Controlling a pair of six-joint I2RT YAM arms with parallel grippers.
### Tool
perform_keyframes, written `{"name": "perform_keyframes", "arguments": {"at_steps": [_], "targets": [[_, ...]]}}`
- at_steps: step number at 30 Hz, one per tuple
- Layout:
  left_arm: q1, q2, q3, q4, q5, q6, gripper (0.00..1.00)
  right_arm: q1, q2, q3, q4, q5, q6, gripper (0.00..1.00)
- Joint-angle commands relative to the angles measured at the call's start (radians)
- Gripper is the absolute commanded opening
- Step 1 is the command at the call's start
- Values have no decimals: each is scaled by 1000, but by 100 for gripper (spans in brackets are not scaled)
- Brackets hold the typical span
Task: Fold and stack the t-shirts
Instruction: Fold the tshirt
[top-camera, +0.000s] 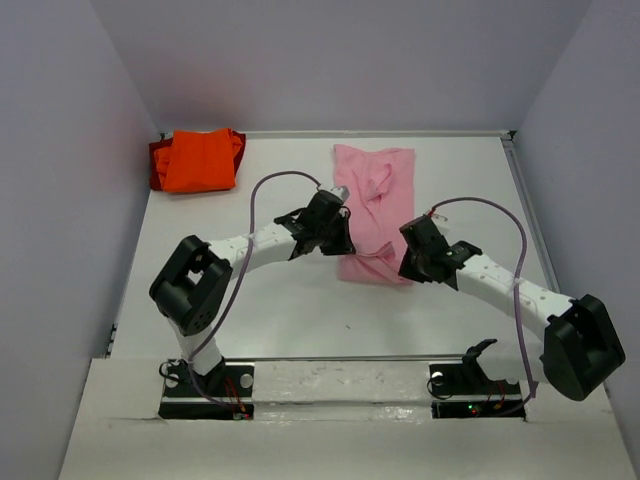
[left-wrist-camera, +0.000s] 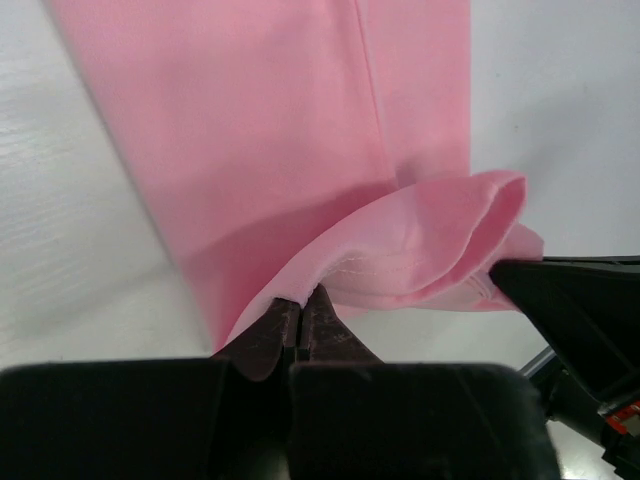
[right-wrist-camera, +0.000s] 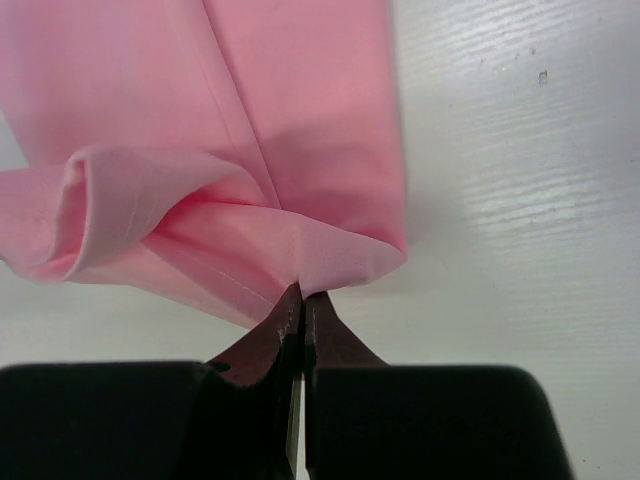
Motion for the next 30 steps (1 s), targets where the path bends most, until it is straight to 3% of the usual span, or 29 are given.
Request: {"name": "perform_keyframes", "arguments": {"at_steps": [1, 13, 30], "targets": [[17, 40, 69, -36, 16, 73, 0, 9, 36, 93, 54, 84, -19, 0], [62, 120, 152, -49, 25, 98, 0, 9, 182, 230, 63, 174, -66, 0], [119, 281, 428, -171, 37, 146, 0, -39, 364, 396, 92, 283, -122, 0]]}}
